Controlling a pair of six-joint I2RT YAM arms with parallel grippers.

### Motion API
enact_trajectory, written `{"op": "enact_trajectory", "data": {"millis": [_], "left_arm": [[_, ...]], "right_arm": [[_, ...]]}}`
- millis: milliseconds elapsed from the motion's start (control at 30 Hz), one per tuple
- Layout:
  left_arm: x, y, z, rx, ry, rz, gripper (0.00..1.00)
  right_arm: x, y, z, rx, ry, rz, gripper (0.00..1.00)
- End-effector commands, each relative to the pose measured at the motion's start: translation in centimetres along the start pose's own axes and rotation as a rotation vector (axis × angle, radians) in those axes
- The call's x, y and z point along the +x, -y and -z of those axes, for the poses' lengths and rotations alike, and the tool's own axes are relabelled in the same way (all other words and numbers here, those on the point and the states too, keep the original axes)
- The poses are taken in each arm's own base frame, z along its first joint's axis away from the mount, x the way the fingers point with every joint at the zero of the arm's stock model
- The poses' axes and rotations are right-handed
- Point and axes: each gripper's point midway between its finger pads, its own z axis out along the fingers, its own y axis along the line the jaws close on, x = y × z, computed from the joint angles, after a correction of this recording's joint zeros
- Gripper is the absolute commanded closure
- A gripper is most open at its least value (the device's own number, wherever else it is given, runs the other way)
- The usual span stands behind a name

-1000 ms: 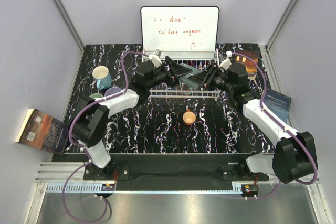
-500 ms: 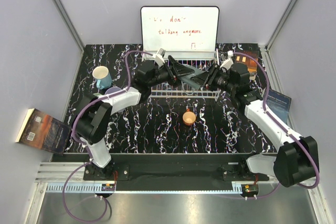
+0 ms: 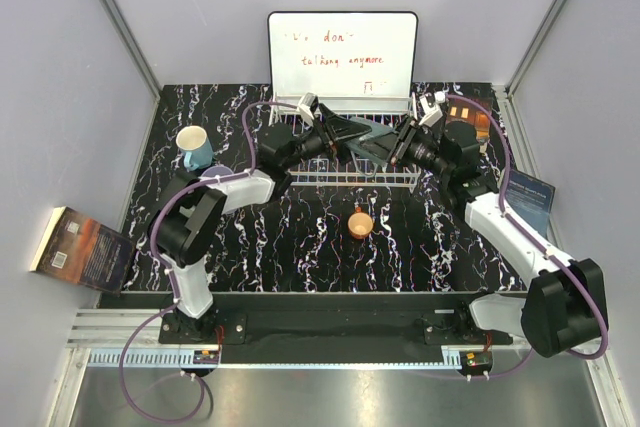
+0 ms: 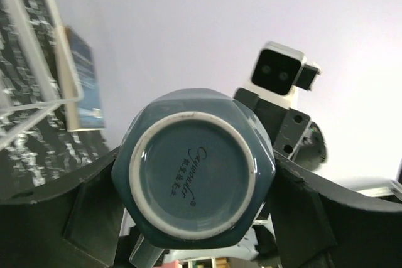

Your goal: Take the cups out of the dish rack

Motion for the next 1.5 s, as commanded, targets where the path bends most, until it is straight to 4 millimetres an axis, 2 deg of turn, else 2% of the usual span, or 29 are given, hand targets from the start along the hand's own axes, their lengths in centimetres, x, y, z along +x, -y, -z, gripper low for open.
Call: {"op": "enact_trajectory", "data": {"millis": [0,100,133,333,467,533,633,667,767,867,967,1000,1167,1333,1367,1400,1433,1467], "left_arm": [[6.4,6.9,0.8,0.281,-0.208,-0.083,1.00],[6.4,7.2,0.9,0.292,-0.209,-0.085,1.00],[6.3,7.3,0.9,0.297,-0.207,-0.092,1.00],[5.5,6.9,1.0,0.268,-0.192,-0.115,1.00],[3.4,5.6,1.4,0.213,-0.156,-0.137,1.00],[2.7,5.2,1.5,0.198,-0.146,-0.135,0.96],[1.2,4.9,1.6,0.187,-0.126,-0.134,0.84],[0.6,5.1,1.7,0.190,-0.120,-0.143,0.64],[-0.8,5.5,1.6,0.192,-0.109,-0.159,0.41],[-2.3,6.0,1.8,0.192,-0.094,-0.180,0.33],[-4.0,6.1,2.0,0.170,-0.059,-0.194,0.21],[-4.5,6.1,2.2,0.165,-0.048,-0.199,0.01],[-7.3,6.3,3.2,0.140,0.003,-0.216,0.01],[-8.4,6.1,3.8,0.120,0.039,-0.208,0.01],[-8.7,5.6,4.0,0.090,0.055,-0.241,0.01],[-8.8,6.3,4.3,0.068,0.067,-0.275,0.01],[-8.9,4.3,4.5,-0.049,0.068,-0.225,0.01],[-9.7,4.1,4.4,-0.106,0.094,-0.342,0.01]], "right_arm": [[-0.1,-3.6,-0.4,-0.167,0.004,0.056,0.66],[-0.1,-3.6,-0.5,-0.174,-0.003,0.050,0.84],[0.0,-3.5,-0.5,-0.172,-0.005,0.048,1.00],[-0.5,-3.4,-0.3,-0.115,-0.007,0.075,1.00],[-1.1,-3.6,0.3,-0.065,0.004,0.123,1.00],[-1.4,-3.8,0.6,-0.055,0.012,0.142,1.00],[-1.4,-4.0,1.1,-0.049,0.021,0.154,1.00],[-1.4,-4.1,1.2,-0.049,0.021,0.157,1.00],[-1.4,-4.2,1.4,-0.047,0.023,0.163,1.00],[-1.6,-4.6,1.7,-0.050,0.026,0.177,1.00],[-1.8,-5.0,2.0,-0.048,0.032,0.186,1.00],[-1.9,-5.1,2.1,-0.048,0.034,0.192,1.00],[-2.1,-5.4,2.5,-0.041,0.045,0.208,1.00],[-2.9,-6.0,2.6,-0.034,0.058,0.224,1.00],[-2.8,-5.5,2.6,-0.001,0.043,0.216,1.00],[-2.8,-5.0,2.4,0.023,0.035,0.217,1.00],[-3.4,-5.1,2.5,0.047,0.039,0.244,1.00],[-3.4,-3.6,2.7,0.132,0.033,0.231,1.00]]}}
